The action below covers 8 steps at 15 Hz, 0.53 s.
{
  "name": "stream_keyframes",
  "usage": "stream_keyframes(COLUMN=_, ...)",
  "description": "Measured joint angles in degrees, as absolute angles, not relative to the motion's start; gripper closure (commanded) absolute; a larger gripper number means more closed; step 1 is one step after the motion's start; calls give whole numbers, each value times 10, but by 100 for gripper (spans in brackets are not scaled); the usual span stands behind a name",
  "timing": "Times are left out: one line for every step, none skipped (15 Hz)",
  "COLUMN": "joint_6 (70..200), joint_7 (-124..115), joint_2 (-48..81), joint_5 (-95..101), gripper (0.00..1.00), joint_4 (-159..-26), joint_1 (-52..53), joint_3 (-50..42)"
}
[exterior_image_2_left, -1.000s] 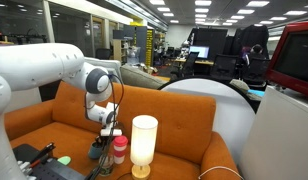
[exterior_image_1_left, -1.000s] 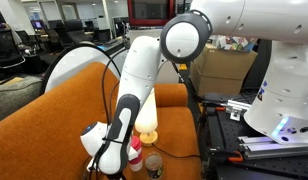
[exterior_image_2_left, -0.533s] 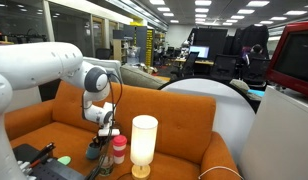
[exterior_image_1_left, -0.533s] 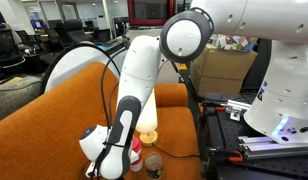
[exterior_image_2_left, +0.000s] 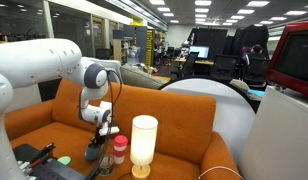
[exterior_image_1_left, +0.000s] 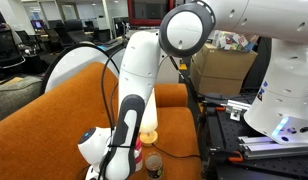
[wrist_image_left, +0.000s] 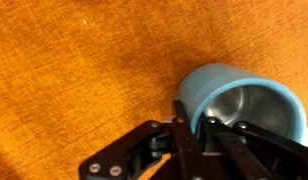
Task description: Move the grey mug towards the end of the couch
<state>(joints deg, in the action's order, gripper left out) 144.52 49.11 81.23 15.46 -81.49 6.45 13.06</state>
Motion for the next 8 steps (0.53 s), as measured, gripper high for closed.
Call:
stream_keyframes(joint_6=1450, joint_7=503, joint_2=806, joint_5=163, gripper=97, joint_4=-824, joint_1=65, joint_3=131)
stream_keyframes(joint_6=1452, joint_7=515, joint_2=798, joint_5=169, gripper=97, joint_4=-834, joint_1=65, joint_3=131)
stream_keyframes(joint_6=1452, joint_7=528, joint_2=792, joint_5=174, gripper=97, joint_4=-842, joint_1=64, joint_3=131)
stream_keyframes(joint_6=1452, joint_7=546, joint_2=788, joint_5=176, gripper=97, joint_4=-850, joint_1=63, joint_3=131)
stream_keyframes(joint_6=1449, joint_7=571, joint_2=784, joint_5=178, gripper=97, joint_4=-858, joint_1=62, joint_3=131)
stream_keyframes(joint_6=1445, joint_7=600, joint_2=783, joint_5=179, gripper=97, joint_4=-866, joint_1=60, joint_3=131)
stream_keyframes(joint_6=1440, joint_7=629, joint_2=783, joint_5=180, gripper=97, joint_4=-874, joint_1=58, joint_3=132)
stream_keyframes(joint_6=1437, joint_7=657, joint_2=783, joint_5=183, gripper=97, joint_4=-882, joint_1=56, joint_3=133)
